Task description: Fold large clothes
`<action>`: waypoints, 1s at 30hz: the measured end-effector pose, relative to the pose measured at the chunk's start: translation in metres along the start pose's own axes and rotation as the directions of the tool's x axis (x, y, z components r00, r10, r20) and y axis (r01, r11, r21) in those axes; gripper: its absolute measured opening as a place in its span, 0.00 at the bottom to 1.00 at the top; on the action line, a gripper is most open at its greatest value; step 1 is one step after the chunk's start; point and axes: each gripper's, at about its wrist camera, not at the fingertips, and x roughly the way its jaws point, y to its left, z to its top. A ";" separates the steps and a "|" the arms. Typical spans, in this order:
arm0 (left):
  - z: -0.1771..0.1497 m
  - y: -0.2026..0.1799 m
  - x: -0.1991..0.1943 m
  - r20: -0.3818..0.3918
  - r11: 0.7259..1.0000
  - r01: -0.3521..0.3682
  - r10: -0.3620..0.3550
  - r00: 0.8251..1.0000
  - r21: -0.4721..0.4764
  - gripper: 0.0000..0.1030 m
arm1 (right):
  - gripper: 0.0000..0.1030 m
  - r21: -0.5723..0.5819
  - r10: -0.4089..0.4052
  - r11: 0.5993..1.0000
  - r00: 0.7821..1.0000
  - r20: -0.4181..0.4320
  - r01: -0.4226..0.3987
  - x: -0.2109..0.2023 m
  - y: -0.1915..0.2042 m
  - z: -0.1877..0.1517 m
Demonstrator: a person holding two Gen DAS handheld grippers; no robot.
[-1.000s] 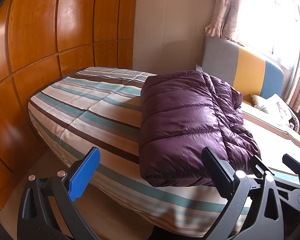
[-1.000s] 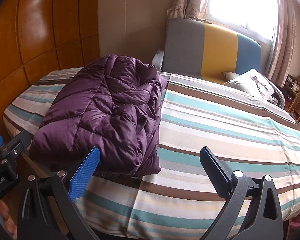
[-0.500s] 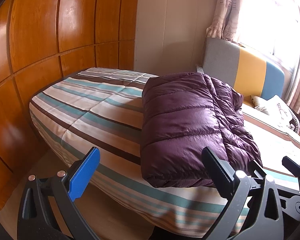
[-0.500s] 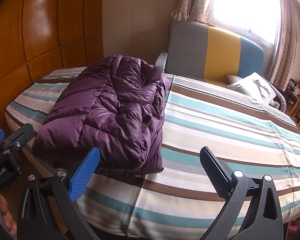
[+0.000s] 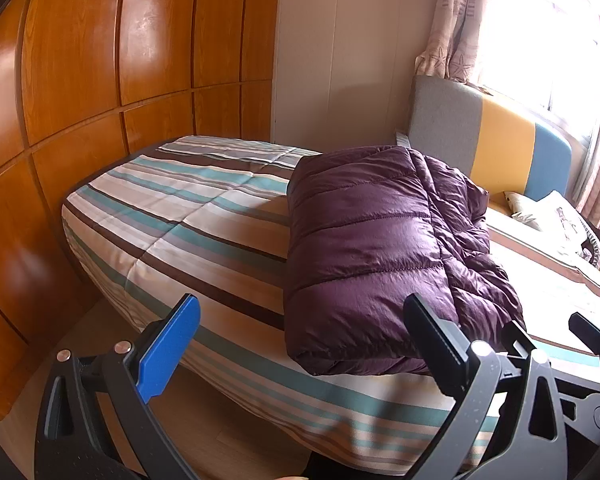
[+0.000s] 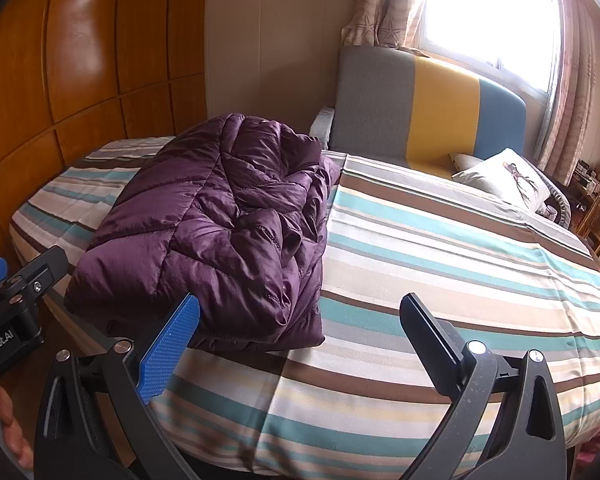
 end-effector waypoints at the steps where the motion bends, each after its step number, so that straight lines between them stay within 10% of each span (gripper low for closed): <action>1: 0.000 0.000 0.000 0.001 1.000 0.001 -0.001 1.000 0.000 0.98 | 0.97 -0.001 0.000 1.000 1.000 0.001 0.000 0.000 0.000 0.000; 30: -0.001 0.000 0.005 -0.015 1.000 0.003 -0.003 1.000 0.019 0.98 | 0.97 -0.016 0.007 1.000 1.000 -0.005 -0.007 0.003 0.002 0.001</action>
